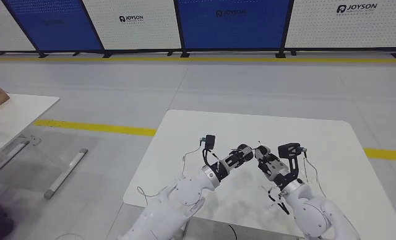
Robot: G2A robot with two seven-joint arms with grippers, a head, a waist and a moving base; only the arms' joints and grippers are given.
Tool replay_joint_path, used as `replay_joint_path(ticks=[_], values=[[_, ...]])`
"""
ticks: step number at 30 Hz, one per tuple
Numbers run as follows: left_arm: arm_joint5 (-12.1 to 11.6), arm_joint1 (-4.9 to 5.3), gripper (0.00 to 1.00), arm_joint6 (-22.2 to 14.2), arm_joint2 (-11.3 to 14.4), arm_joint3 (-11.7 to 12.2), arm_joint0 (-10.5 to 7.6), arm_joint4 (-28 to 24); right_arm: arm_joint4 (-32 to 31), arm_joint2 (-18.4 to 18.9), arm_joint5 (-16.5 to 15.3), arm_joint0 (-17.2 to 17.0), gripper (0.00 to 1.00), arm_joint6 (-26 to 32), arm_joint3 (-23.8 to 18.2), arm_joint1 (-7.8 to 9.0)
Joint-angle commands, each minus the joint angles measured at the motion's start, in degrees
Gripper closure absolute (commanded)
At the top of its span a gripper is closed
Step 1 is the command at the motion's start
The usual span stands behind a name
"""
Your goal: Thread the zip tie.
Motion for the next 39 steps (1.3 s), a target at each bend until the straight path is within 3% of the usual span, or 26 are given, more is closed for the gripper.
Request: replay_joint_path(ticks=[1,27,31,39], values=[[0.0,-0.01,1.00,-0.1,0.0,0.0,-0.03,0.0,-0.2,0.0,-0.1,0.0,1.00,-0.1,0.1,-0.01],[-2.0,0.22,1.00,-1.0,-1.1,-1.0,0.92,-0.3,-1.0,-2.6,-0.5,1.0,1.00,0.5,2.9,-0.53],[-2.1,0.22,1.00,-1.0,-1.2,-0.9,1.07,-0.4,-0.3,-1.7,-0.5,0.5,0.78,-0.2,2.6,-0.45],[-2.0,0.23,1.00,-1.0,-1.0,-0.8,1.29,0.0,-0.1,-0.5,-0.8,-0.5,0.78,-1.5,1.7,-0.32]])
